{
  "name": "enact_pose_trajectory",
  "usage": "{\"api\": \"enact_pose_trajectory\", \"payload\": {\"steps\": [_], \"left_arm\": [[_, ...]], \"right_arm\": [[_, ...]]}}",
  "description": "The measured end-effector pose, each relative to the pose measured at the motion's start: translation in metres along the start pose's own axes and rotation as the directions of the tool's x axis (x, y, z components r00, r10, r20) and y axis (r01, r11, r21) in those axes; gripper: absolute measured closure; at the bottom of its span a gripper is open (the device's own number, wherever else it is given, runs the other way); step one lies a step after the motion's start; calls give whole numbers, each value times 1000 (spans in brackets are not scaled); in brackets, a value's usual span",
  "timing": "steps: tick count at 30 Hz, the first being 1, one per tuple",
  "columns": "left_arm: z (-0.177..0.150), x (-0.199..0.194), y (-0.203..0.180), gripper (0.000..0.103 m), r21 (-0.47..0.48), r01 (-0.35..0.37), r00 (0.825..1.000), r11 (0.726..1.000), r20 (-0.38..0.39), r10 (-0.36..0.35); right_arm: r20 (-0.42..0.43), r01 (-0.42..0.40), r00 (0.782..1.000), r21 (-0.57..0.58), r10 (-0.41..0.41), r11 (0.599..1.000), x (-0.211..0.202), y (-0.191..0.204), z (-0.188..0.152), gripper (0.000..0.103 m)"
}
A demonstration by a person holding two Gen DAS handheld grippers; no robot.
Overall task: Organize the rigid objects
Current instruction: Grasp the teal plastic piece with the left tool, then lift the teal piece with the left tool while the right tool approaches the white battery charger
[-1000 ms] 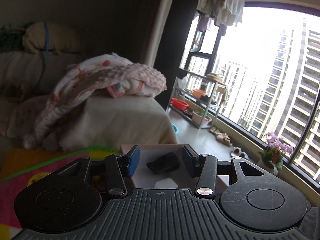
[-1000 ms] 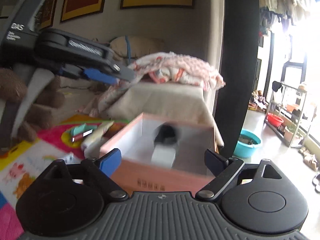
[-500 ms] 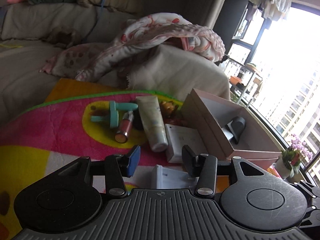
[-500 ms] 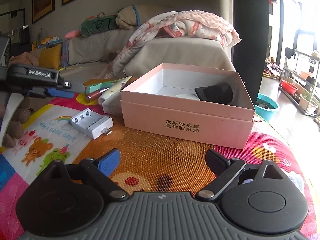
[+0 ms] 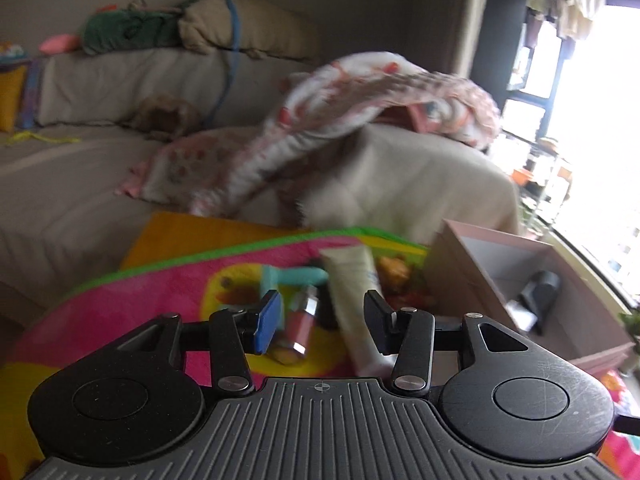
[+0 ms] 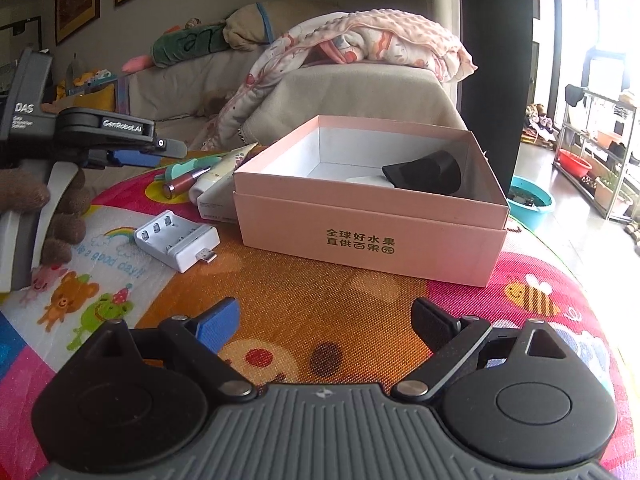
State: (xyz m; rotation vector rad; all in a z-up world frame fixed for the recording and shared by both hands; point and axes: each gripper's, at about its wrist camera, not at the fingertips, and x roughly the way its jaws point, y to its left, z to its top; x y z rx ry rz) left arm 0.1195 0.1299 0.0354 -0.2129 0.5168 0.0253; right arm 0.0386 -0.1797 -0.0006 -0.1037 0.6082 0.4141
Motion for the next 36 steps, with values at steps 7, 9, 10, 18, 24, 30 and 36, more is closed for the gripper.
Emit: {"api": "enact_pose_trajectory", "payload": {"steps": [7, 9, 10, 18, 24, 30, 36], "left_arm": [[20, 54, 19, 52, -5, -41, 993, 999, -110, 40], [23, 71, 20, 52, -2, -84, 989, 996, -125, 83], [23, 77, 20, 53, -3, -103, 986, 995, -129, 102], [7, 64, 20, 82, 93, -68, 985, 993, -153, 82], [-24, 2, 17, 85, 84, 63, 987, 994, -155, -50], [-56, -54, 11, 86, 71, 173, 968, 982, -194, -157], [-76, -85, 16, 81, 99, 101, 982, 990, -171, -83]], "right_arm": [[-17, 0, 1000, 1, 0, 1000, 2, 1, 1, 10], [-22, 1, 1000, 1, -1, 1000, 3, 1, 1, 10], [-24, 0, 1000, 2, 0, 1000, 3, 1, 0, 10], [-55, -15, 998, 41, 17, 999, 9, -6, 1, 10], [-74, -31, 997, 33, 34, 999, 13, -5, 3, 10], [-79, -89, 994, -112, 80, 990, 17, 33, 11, 10], [-55, -144, 990, -272, 134, 952, 33, 82, 30, 11]]}}
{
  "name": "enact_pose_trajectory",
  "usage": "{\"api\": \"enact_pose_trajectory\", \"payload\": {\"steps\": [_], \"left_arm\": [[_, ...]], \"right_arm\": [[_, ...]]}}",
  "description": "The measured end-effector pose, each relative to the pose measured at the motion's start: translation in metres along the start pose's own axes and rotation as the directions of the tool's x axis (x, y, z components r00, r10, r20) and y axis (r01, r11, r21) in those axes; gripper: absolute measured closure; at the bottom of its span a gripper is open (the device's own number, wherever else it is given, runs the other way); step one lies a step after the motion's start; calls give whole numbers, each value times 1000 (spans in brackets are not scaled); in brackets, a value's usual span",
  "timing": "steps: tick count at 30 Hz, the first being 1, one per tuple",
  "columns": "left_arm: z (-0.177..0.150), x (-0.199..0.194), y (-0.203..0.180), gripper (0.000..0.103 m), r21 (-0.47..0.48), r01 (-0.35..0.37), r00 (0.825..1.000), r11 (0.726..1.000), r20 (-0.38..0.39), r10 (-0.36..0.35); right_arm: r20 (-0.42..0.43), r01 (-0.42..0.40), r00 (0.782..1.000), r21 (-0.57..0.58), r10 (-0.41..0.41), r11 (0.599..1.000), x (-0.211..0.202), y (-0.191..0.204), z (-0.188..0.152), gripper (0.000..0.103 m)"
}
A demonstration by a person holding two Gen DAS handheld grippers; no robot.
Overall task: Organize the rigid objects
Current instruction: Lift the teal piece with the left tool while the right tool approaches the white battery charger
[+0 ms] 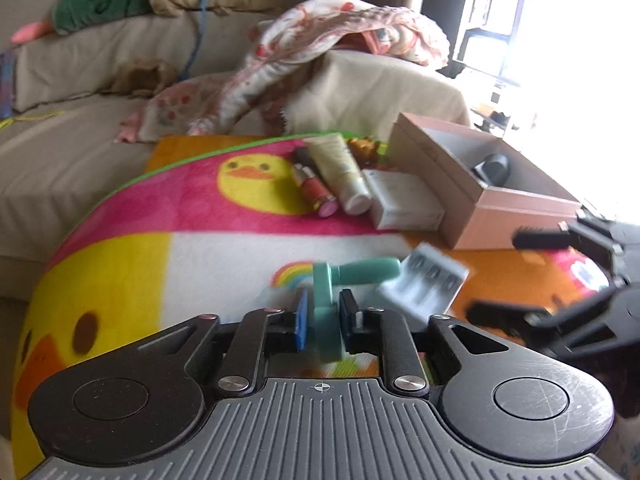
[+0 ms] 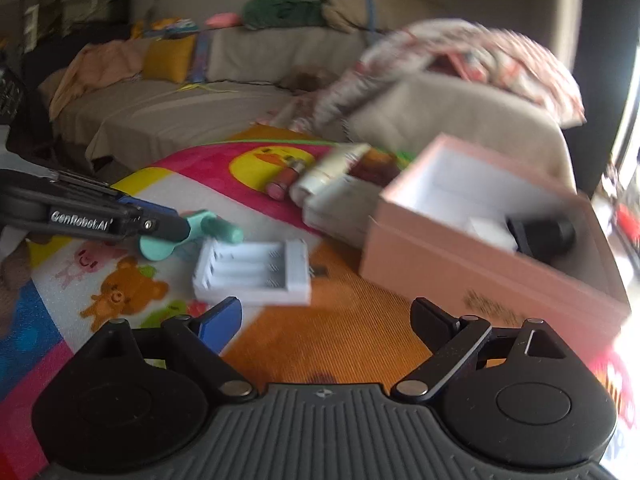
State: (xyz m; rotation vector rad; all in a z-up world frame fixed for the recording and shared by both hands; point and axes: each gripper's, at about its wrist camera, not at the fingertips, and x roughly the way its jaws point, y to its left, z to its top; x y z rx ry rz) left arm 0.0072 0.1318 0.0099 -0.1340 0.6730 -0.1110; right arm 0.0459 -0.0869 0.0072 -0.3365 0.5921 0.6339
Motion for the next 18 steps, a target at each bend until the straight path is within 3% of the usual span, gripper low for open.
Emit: {"api": "enact_pose_trajectory", "payload": {"steps": [3, 8, 9, 10, 14, 18], "left_arm": [[-7, -2, 6, 71, -29, -8, 1000, 1000, -1, 8], [-9, -5, 13, 72, -33, 17, 1000, 999, 1, -17], [-10, -6, 14, 72, -31, 22, 1000, 999, 1, -22], [-11, -6, 13, 73, -28, 30, 1000, 999, 2, -30], [-14, -6, 7, 73, 0, 57, 998, 998, 3, -57], [-15, -5, -6, 71, 42, 96, 995, 994, -9, -96]], "right_arm": [[-15, -36, 999, -45, 35, 998, 16, 16, 14, 11], [-52, -92, 995, -57, 89, 994, 39, 32, 21, 11], [-54, -87, 995, -54, 84, 995, 42, 32, 21, 14], [-53, -95, 994, -41, 93, 995, 42, 30, 20, 23], [-41, -115, 993, -24, 114, 993, 24, 20, 14, 24], [-45, -58, 997, -15, 58, 998, -1, 6, -7, 24]]}}
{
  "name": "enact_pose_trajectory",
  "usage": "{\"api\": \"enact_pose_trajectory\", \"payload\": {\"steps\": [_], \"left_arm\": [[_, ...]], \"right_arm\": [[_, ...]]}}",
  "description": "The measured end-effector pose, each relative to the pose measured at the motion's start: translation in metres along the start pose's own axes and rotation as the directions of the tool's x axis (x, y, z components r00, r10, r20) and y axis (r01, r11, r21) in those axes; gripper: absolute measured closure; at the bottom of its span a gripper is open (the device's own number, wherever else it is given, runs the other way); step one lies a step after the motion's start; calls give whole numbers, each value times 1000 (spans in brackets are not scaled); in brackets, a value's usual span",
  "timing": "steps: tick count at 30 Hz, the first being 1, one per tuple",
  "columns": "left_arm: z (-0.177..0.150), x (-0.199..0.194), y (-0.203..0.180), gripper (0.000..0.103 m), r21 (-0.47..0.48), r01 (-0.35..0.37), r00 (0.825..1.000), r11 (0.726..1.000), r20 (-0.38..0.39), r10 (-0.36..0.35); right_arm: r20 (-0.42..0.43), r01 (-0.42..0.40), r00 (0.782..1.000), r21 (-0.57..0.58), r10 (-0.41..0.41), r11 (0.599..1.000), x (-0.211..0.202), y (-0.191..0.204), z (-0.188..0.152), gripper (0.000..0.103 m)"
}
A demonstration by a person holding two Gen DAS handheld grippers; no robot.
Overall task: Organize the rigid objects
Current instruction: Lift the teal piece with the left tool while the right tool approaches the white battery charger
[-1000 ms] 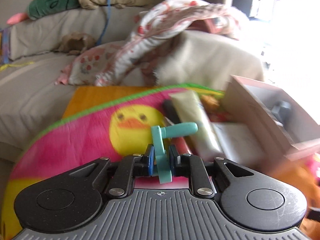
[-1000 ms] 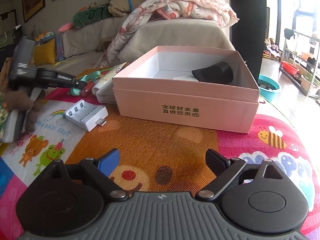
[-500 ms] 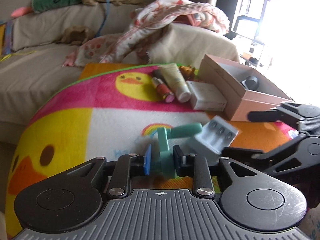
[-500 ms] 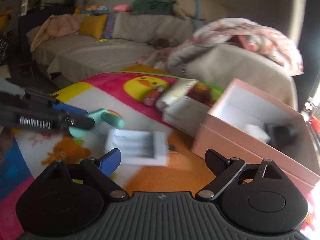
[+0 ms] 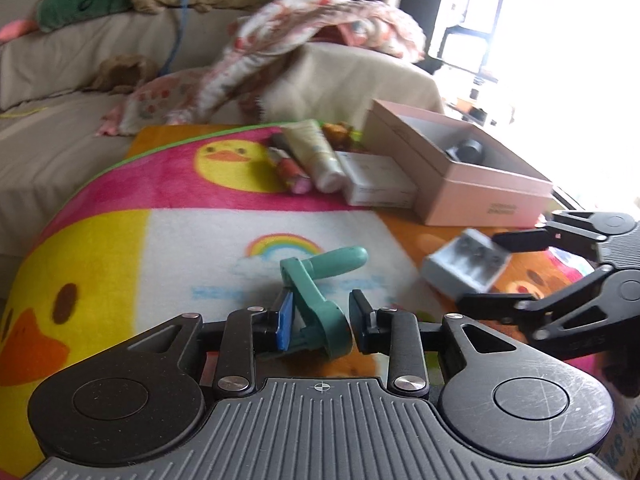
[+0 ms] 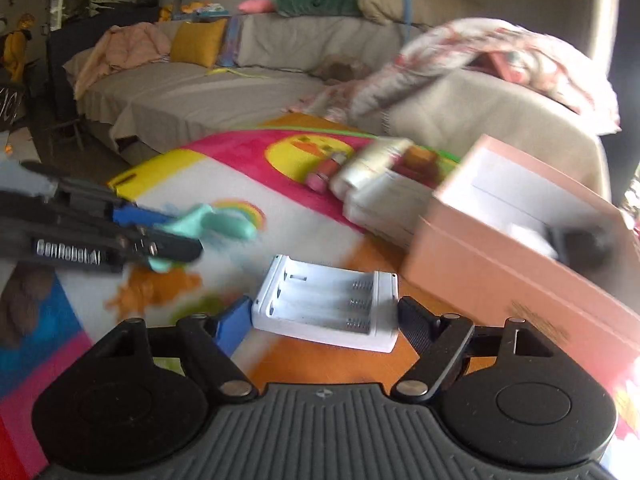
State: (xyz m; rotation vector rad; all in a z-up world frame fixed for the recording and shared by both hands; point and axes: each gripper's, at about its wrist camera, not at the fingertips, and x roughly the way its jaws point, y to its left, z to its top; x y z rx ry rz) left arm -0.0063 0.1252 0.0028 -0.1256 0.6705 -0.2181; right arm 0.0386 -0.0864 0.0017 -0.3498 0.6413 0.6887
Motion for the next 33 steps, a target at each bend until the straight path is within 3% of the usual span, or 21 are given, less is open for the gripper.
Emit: {"api": "enact_pose_trajectory", "payload": {"steps": [6, 9, 11, 12, 17, 27, 33], "left_arm": [[-2, 9, -42, 70, 144, 81, 996, 986, -55, -74], [-7, 11, -67, 66, 244, 90, 994, 966, -84, -71], [-9, 11, -79, 51, 277, 100, 992, 956, -101, -75], [-10, 12, -83, 48, 284, 108, 991, 953, -109, -80], [-9, 14, -95, 34, 267, 133, 985, 954, -147, -96], [-7, 11, -102, 31, 292, 10, 987, 956, -156, 37], [1, 11, -90, 30, 151, 4, 982, 989, -190, 25]], "right_arm": [[14, 149, 989, 51, -150, 988, -42, -27, -39, 24], [-23, 164, 986, 139, -162, 977, -52, -43, -51, 23], [-43, 160, 987, 201, -155, 966, -55, -51, -60, 18], [-47, 161, 987, 222, -155, 962, -56, -52, -63, 18], [-35, 188, 982, 253, -185, 949, -67, -54, -72, 13], [-74, 191, 981, 290, -177, 938, -69, -56, -82, 6], [-77, 196, 980, 290, -181, 937, -68, -54, -82, 4]]}}
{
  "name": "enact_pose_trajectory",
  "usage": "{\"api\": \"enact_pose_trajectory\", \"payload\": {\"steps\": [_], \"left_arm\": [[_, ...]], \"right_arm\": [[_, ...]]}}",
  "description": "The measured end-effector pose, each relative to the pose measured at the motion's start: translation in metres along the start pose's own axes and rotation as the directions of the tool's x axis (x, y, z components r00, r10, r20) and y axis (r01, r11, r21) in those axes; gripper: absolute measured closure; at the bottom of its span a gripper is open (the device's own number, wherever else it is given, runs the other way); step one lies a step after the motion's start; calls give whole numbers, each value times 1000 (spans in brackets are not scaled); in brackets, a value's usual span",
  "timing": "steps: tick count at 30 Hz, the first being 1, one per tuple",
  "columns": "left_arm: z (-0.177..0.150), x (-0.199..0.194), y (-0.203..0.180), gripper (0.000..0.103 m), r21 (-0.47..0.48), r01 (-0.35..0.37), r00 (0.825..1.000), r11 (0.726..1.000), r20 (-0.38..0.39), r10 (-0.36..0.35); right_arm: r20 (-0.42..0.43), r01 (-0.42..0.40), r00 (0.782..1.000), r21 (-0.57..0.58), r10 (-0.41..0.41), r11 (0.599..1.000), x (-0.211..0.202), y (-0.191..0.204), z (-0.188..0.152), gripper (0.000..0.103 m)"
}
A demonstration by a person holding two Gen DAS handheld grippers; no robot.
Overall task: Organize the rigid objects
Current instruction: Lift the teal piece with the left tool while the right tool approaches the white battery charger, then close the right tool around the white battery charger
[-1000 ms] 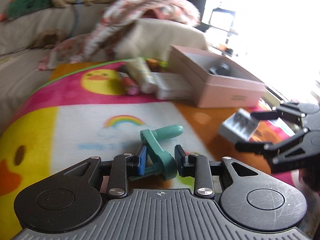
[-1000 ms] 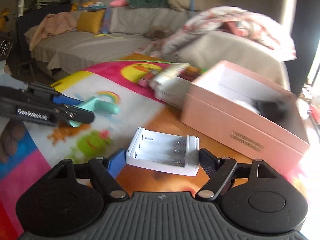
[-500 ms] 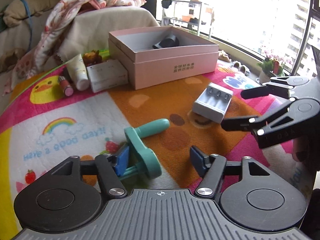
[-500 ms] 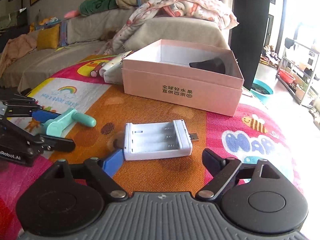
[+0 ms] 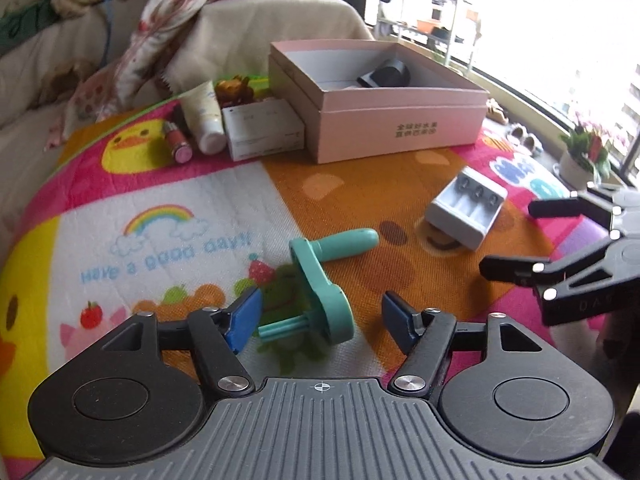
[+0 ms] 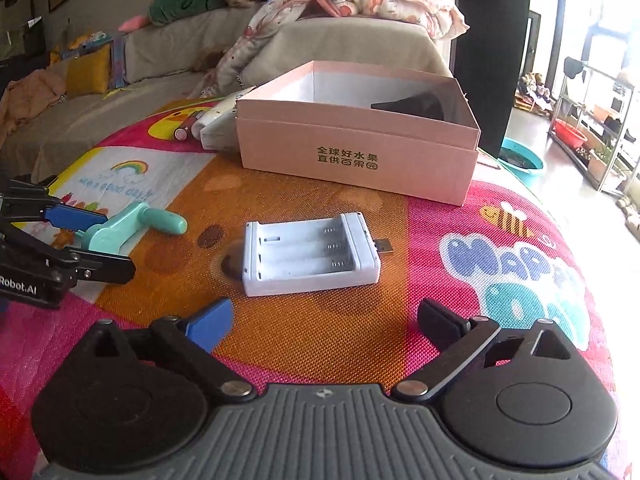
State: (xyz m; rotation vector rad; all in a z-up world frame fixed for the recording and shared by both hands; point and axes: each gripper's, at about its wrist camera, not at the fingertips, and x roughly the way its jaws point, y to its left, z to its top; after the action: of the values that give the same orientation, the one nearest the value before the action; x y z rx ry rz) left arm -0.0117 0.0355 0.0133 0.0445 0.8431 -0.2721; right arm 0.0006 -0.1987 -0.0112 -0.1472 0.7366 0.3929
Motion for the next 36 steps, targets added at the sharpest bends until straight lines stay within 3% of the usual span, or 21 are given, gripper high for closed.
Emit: {"api": "enact_pose_trajectory", "payload": {"steps": [4, 7, 17, 21, 25, 31, 36], "left_arm": [[9, 5, 2, 29, -105, 38, 999, 994, 17, -36], [14, 12, -5, 30, -132, 49, 998, 990, 36, -44], [17, 31, -31, 30, 16, -52, 993, 999, 107, 50], [11, 27, -26, 30, 21, -28, 993, 999, 115, 25], [11, 24, -23, 41, -2, -34, 992, 999, 125, 34], [4, 20, -27, 41, 8, 2, 990, 1000, 143, -4], [-3, 14, -25, 42, 30, -23, 990, 999, 140, 18]], "right_arm": [[-2, 6, 1000, 4, -6, 1000, 0, 0, 0, 2], [-3, 11, 1000, 7, -11, 1000, 1, 0, 0, 1], [-7, 15, 1000, 13, -15, 1000, 2, 0, 1, 0], [-7, 16, 1000, 12, -16, 1000, 2, 0, 1, 0], [-7, 16, 1000, 12, -16, 1000, 2, 0, 1, 0], [-9, 15, 1000, 11, -15, 1000, 3, -1, 2, 0], [-17, 10, 1000, 7, -10, 1000, 15, 1, 15, 0]]}}
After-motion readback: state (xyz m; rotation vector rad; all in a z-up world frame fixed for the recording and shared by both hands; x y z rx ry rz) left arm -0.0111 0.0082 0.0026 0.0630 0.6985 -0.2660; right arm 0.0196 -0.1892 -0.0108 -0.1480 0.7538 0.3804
